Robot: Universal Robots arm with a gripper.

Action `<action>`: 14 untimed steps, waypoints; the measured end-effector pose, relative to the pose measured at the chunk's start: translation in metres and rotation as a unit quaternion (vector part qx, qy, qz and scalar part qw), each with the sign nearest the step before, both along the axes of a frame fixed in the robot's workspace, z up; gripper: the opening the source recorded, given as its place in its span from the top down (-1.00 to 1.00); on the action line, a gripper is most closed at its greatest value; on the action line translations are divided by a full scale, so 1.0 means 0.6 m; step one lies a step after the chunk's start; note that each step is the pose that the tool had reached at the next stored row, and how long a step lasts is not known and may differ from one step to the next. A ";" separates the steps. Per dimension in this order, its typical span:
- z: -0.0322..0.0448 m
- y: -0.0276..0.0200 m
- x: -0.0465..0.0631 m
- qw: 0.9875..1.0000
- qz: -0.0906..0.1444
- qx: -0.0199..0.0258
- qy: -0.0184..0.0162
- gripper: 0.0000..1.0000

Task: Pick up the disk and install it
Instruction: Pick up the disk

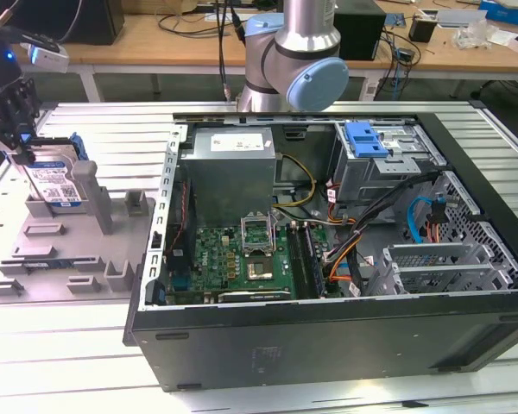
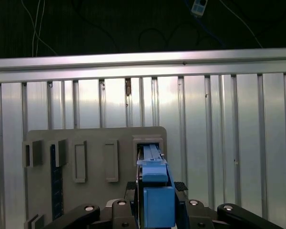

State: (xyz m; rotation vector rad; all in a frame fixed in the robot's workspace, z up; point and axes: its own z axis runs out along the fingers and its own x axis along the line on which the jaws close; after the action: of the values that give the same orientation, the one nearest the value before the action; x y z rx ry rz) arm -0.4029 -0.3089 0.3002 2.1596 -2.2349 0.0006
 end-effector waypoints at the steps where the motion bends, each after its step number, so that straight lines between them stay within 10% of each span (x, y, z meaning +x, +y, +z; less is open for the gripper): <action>1: 0.000 0.0000 0.000 1.000 0.000 0.000 0.000 0.16; 14: -0.001 0.0000 0.000 1.000 0.000 0.000 0.000 0.27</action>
State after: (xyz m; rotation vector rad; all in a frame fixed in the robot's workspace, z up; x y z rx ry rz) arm -0.4029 -0.3089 0.2996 2.1594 -2.2347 0.0009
